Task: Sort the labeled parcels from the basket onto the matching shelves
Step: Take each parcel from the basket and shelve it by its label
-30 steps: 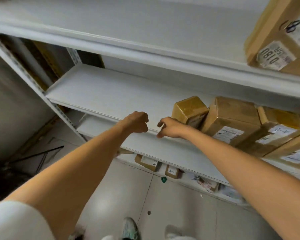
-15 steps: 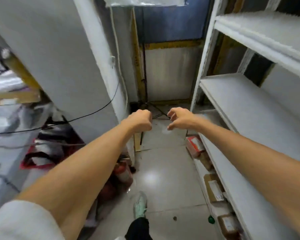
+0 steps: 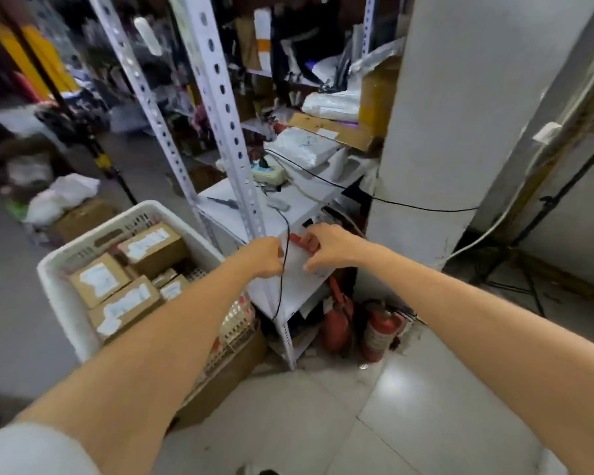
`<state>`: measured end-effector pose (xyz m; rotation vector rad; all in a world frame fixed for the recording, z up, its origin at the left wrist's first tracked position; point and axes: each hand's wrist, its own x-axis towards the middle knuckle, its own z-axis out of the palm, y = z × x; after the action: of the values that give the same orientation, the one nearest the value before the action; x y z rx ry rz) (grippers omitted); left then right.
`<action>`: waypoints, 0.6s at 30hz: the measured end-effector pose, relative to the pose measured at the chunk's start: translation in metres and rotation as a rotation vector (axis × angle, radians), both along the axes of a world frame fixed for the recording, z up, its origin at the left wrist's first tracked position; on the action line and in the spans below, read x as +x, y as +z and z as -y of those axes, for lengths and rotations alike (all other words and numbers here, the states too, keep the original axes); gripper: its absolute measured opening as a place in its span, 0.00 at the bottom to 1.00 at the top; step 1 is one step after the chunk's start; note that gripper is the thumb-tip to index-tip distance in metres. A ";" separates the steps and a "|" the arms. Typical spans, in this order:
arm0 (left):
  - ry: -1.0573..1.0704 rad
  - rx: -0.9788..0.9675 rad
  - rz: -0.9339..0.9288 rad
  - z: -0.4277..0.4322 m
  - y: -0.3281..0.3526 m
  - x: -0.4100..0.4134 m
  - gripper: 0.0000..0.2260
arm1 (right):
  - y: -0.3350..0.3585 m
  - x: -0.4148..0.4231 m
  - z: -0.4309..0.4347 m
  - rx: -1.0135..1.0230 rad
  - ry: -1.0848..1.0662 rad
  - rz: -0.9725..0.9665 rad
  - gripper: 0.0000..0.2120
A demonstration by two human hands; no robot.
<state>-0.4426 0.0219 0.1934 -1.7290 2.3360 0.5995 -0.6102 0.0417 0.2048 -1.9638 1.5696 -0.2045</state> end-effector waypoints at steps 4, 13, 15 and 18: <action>0.153 0.070 -0.009 0.000 -0.011 0.080 0.07 | -0.013 0.099 0.023 0.064 0.204 -0.007 0.28; 0.484 0.075 -0.050 -0.007 -0.044 0.257 0.17 | -0.041 0.268 0.071 0.062 0.466 -0.166 0.28; 0.546 0.075 -0.056 -0.013 -0.052 0.286 0.17 | -0.047 0.291 0.078 0.073 0.482 -0.155 0.28; 0.606 0.126 -0.065 -0.018 -0.061 0.317 0.17 | -0.057 0.317 0.084 0.097 0.519 -0.179 0.29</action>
<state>-0.1260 0.0403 0.1320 -2.3830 1.7338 0.8761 -0.2931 -0.0427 0.1474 -2.2793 1.0921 0.2607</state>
